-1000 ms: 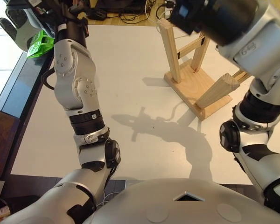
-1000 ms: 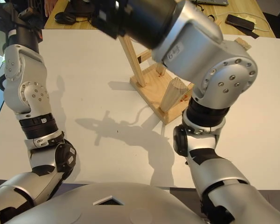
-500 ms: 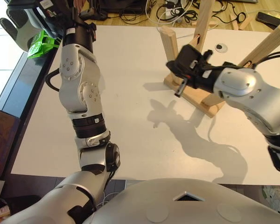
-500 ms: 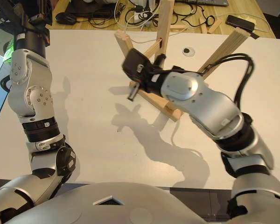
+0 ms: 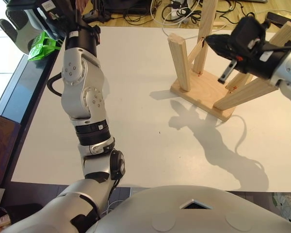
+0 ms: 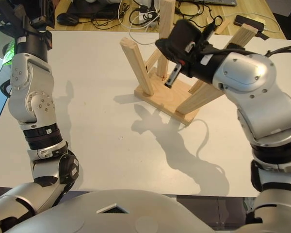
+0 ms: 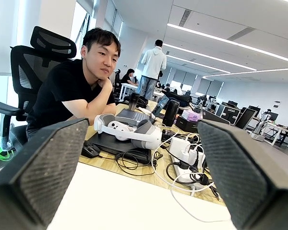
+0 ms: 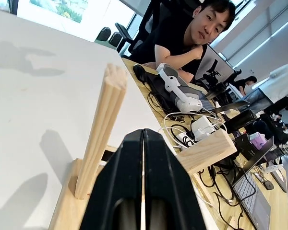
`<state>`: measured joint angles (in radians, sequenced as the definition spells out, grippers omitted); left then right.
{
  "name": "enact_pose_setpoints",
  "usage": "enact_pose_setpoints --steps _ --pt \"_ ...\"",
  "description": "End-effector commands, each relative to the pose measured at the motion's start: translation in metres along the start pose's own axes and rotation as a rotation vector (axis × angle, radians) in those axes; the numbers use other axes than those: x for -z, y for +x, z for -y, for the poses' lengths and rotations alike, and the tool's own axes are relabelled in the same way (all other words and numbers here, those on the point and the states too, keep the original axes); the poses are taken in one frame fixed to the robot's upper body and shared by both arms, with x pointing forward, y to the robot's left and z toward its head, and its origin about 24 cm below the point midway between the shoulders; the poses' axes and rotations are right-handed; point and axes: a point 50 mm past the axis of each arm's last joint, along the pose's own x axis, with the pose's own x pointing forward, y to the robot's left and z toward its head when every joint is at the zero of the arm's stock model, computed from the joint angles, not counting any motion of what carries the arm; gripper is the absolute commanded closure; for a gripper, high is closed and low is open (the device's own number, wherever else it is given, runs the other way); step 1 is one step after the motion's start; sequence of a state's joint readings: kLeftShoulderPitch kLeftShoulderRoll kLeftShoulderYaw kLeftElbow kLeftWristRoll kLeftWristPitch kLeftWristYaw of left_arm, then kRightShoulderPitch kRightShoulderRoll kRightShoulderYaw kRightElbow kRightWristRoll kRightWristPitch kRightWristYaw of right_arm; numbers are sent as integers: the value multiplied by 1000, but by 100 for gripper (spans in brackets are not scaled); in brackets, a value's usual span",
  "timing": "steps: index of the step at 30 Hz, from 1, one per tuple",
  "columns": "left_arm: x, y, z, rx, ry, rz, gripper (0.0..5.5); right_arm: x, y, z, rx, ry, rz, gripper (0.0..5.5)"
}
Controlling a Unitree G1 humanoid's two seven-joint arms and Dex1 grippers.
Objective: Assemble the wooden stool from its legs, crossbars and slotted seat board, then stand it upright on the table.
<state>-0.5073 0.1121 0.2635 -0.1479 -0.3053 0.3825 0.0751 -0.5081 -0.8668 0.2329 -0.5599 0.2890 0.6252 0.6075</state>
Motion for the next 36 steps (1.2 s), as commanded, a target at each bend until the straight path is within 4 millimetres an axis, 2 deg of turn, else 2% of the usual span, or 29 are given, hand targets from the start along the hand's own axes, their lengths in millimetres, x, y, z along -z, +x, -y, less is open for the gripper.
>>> enact_pose_setpoints --steps 1,3,8,10,12,15,17,19,21,22,23,24,25,27,29,31,33,35,36 --pt "1 -1 3 2 -4 4 134 25 -11 -9 -131 -203 -149 548" --pt "1 -1 4 5 -7 2 134 38 -20 -8 -185 -240 -233 548" --pt "1 1 1 1 -3 -5 134 52 -39 5 -301 -302 -376 548" --pt "-1 4 -1 -2 0 -2 134 50 -42 10 -319 -306 -377 548" --pt "-3 6 0 -3 -1 2 134 38 -35 19 -249 -275 -284 548" --pt "-3 6 1 -1 -3 5 134 8 -17 39 -36 -156 -32 548" --pt "-7 6 1 -5 -2 20 134 -24 -13 63 210 -58 223 548" --pt "-18 8 2 -3 14 64 134 -48 -24 97 507 7 403 548" --pt "-34 12 1 -10 64 112 134 -49 -45 130 785 47 430 548" --pt "-41 14 -2 -22 96 121 134 -41 -55 142 895 71 395 548" --pt "-43 16 -5 0 165 85 134 -23 -66 153 996 119 307 548" --pt "-44 16 -7 34 243 49 151 -4 -75 159 1064 172 216 550" --pt "-37 14 -7 108 334 -34 164 27 -85 158 1094 212 79 550" --pt "-7 1 -9 246 423 -280 195 86 -103 136 1036 252 -192 550" --pt "38 -40 -10 465 424 -610 226 127 -120 104 951 260 -335 550" --pt "70 -73 -19 517 413 -801 254 149 -133 80 930 255 -389 550" --pt "85 -88 -25 459 415 -878 289 169 -141 56 892 270 -462 550" --pt "92 -97 -22 456 452 -927 322 191 -138 15 650 383 -596 550" --pt "94 -101 -19 477 465 -948 334 196 -135 -6 499 414 -632 550"
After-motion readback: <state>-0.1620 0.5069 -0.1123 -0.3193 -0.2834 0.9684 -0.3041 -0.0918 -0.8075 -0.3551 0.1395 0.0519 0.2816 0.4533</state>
